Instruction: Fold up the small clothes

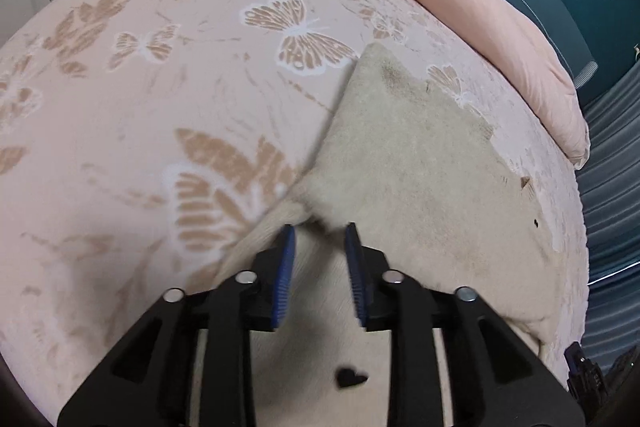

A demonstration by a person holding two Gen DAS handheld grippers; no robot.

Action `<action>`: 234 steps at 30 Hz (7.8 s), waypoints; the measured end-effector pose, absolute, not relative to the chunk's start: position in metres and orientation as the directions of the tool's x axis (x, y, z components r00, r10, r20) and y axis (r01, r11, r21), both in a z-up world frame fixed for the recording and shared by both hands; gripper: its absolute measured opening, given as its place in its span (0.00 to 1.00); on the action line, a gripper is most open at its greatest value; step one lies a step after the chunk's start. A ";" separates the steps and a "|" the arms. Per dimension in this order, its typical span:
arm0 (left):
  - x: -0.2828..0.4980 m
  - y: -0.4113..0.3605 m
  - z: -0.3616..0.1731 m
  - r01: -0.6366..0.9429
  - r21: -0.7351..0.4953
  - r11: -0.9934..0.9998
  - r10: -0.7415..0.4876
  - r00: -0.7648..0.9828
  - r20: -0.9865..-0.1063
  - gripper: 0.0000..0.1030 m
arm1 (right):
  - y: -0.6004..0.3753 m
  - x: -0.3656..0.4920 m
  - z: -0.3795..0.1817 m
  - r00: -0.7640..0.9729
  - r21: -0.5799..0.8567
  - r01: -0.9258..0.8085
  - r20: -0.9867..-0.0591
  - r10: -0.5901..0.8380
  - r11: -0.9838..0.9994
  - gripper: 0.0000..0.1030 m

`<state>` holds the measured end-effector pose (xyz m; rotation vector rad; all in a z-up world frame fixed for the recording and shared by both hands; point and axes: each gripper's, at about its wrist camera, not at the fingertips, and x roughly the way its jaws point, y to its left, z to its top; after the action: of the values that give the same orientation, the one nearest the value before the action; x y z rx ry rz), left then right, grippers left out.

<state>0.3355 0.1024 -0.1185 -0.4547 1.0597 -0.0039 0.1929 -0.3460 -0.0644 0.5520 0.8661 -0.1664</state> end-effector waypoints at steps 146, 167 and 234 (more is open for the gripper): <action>0.147 0.092 -0.093 0.166 -0.330 0.929 -0.369 0.390 -0.843 0.11 | -0.324 0.028 -0.104 0.526 0.231 0.299 -0.849 0.042 0.926 0.08; 0.087 0.129 -0.032 0.131 -0.383 0.915 -0.392 0.518 -0.760 0.08 | -0.339 -0.074 -0.032 0.721 0.466 0.246 -0.674 0.161 0.850 0.07; 0.092 0.138 -0.056 -0.031 -0.367 0.930 -0.293 0.539 -0.789 0.65 | -0.371 -0.060 -0.055 0.625 0.328 0.495 -0.778 -0.067 0.805 0.54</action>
<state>0.0915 0.1378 -0.0562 -0.3588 0.9941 -0.1602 -0.0600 -0.3706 -0.0548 0.5593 0.8419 -0.3421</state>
